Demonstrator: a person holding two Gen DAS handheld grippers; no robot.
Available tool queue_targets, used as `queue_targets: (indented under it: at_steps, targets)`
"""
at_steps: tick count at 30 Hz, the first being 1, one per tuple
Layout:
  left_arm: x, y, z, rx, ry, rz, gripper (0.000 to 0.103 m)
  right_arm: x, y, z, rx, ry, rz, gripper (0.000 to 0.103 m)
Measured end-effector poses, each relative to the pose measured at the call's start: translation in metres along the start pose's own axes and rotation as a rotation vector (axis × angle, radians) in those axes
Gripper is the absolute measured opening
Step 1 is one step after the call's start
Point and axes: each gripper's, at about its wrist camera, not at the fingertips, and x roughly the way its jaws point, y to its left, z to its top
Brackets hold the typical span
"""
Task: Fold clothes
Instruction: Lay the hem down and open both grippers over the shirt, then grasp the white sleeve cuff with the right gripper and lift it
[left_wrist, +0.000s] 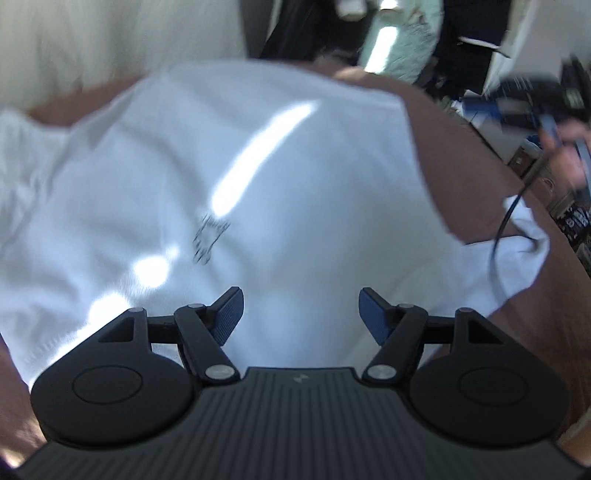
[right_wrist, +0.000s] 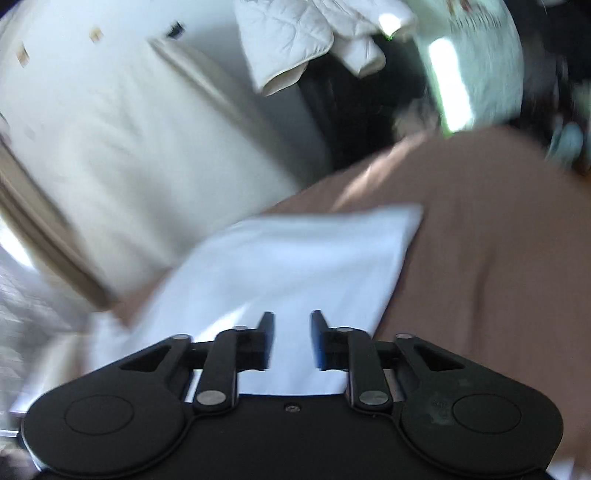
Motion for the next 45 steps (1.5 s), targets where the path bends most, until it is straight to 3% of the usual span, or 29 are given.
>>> queue_targets:
  at_steps: [1,5,9,14,17,20,21,22,23,25,28,30,34,38,42,45]
  targets:
    - [-0.005,-0.009,0.0,0.02,-0.012,-0.004,0.068,-0.015,0.001,-0.021,-0.01,0.015,-0.004,0.038]
    - [-0.007,-0.036,-0.006,0.0,-0.02,-0.032,0.069,-0.054,0.0,-0.09,-0.125,0.098,-0.166,0.038]
    - [0.002,-0.043,-0.022,-0.02,-0.056,-0.044,0.068,-0.09,-0.009,-0.108,-0.188,0.101,-0.255,0.042]
    - [0.009,-0.038,-0.025,-0.063,-0.072,-0.03,0.068,-0.124,-0.048,-0.123,-0.056,0.091,-0.33,0.048]
    - [0.007,-0.042,-0.026,-0.025,-0.077,0.011,0.068,-0.122,-0.065,-0.141,-0.013,0.094,-0.35,0.049]
    - [0.007,-0.041,-0.03,-0.039,-0.108,0.047,0.07,-0.101,-0.078,-0.153,-0.021,0.005,-0.292,0.049]
    - [0.008,-0.041,-0.032,-0.033,-0.104,0.072,0.07,-0.09,-0.082,-0.156,-0.031,-0.018,-0.309,0.031]
    - [0.01,-0.04,-0.034,-0.028,-0.099,0.098,0.07,-0.081,-0.084,-0.157,-0.045,-0.042,-0.361,0.007]
    - [0.011,-0.039,-0.036,-0.023,-0.095,0.122,0.07,-0.078,-0.084,-0.157,-0.051,-0.077,-0.386,0.007]
    - [0.007,-0.035,-0.038,-0.021,-0.098,0.15,0.07,-0.098,-0.075,-0.152,-0.067,-0.21,-0.342,0.006]
    - [0.001,-0.03,-0.037,-0.06,-0.11,0.142,0.07,-0.135,-0.057,-0.147,-0.154,-0.363,-0.351,0.006]
    - [0.005,-0.029,-0.039,-0.086,-0.089,0.133,0.07,-0.157,-0.058,-0.152,-0.175,-0.373,-0.418,0.005]
    - [0.017,-0.034,-0.044,-0.069,-0.029,0.135,0.07,-0.172,-0.086,-0.175,-0.172,-0.291,-0.591,0.005]
    - [0.02,-0.044,-0.047,-0.032,-0.003,0.127,0.07,-0.171,-0.118,-0.19,-0.082,-0.232,-0.612,0.005]
    - [0.027,-0.052,-0.053,-0.006,0.036,0.104,0.07,-0.164,-0.105,-0.183,-0.178,-0.191,-0.693,0.005]
    - [0.034,-0.062,-0.056,0.036,0.062,0.086,0.068,-0.169,-0.102,-0.18,-0.144,-0.173,-0.701,0.005]
